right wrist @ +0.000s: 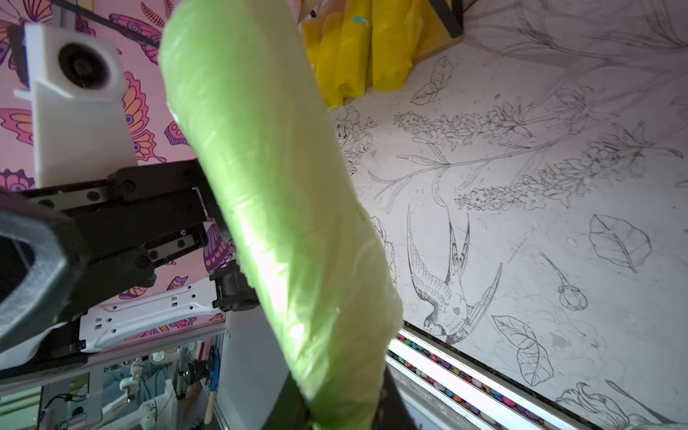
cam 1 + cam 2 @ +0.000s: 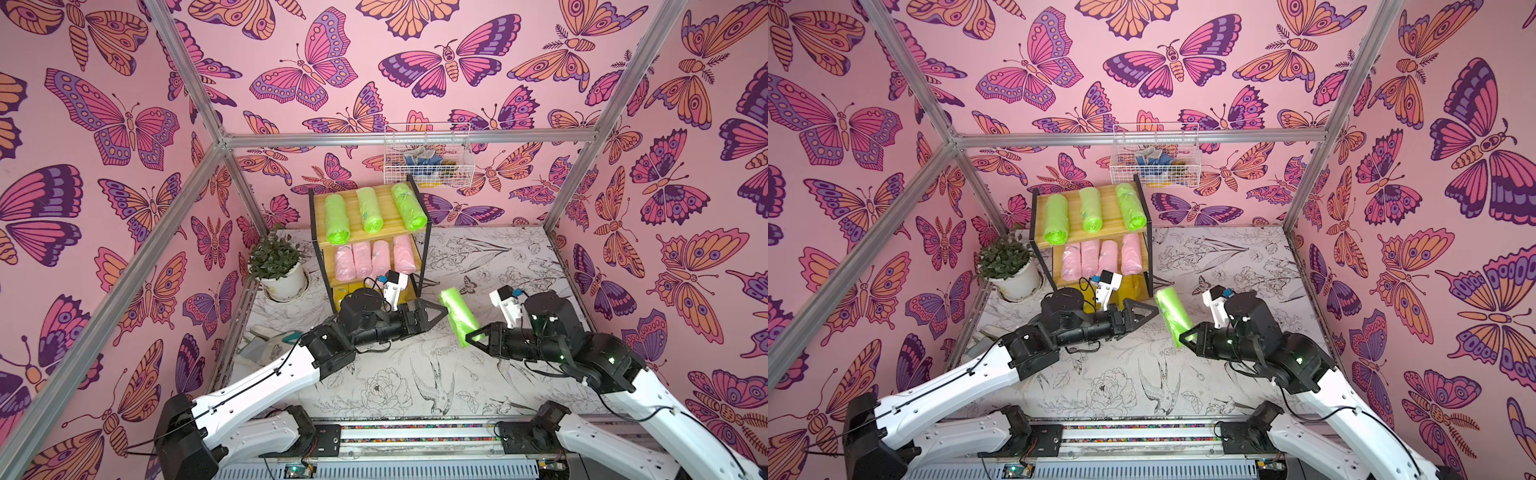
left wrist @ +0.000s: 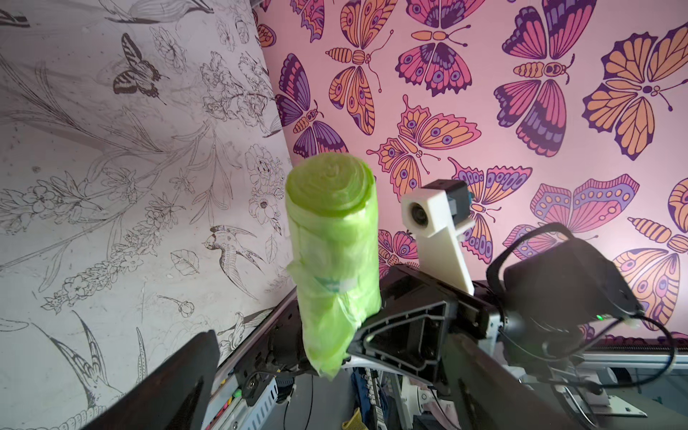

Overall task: Sort the rolls of trash bags by color and place them on the shelf
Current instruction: Pick up the roll of trash bags from the center of the board.

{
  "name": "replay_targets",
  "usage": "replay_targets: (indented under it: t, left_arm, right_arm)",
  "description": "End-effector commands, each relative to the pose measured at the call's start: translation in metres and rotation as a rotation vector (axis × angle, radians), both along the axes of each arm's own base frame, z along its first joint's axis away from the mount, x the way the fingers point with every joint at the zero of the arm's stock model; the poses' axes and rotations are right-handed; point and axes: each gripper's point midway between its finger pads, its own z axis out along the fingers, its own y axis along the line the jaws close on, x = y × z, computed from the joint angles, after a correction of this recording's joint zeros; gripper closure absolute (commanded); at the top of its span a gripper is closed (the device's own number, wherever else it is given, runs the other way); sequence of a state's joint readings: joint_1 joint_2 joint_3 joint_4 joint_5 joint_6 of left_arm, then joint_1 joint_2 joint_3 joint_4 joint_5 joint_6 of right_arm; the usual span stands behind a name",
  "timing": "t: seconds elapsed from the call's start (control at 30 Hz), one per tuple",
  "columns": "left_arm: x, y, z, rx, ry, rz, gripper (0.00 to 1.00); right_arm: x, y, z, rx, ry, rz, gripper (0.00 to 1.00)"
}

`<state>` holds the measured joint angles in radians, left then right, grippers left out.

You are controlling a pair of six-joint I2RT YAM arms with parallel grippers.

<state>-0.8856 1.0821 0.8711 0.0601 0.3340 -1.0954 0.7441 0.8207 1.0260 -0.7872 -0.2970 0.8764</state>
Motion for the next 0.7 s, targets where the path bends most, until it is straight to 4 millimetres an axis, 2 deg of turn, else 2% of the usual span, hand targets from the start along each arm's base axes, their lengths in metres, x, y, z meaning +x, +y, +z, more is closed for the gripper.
replay_targets:
  t: [0.0,0.17,0.47,0.67]
  left_arm:
    - [0.000,0.004,0.022,-0.031,-0.106,0.021,0.00]
    - [-0.002,0.009,0.016,-0.002,-0.110,0.039,0.00]
    - [0.009,0.025,0.003,0.031,-0.111,0.144,0.00]
    - [0.012,0.042,0.007,0.021,-0.136,0.218,0.04]
  right_arm:
    - [0.011,0.015,0.027,0.044,-0.081,-0.020,1.00]
    - [0.013,0.037,0.043,0.126,-0.086,0.009,1.00]
    - [0.004,0.062,0.062,0.148,-0.096,0.067,1.00]
    - [-0.005,0.073,0.062,0.134,-0.086,0.096,1.00]
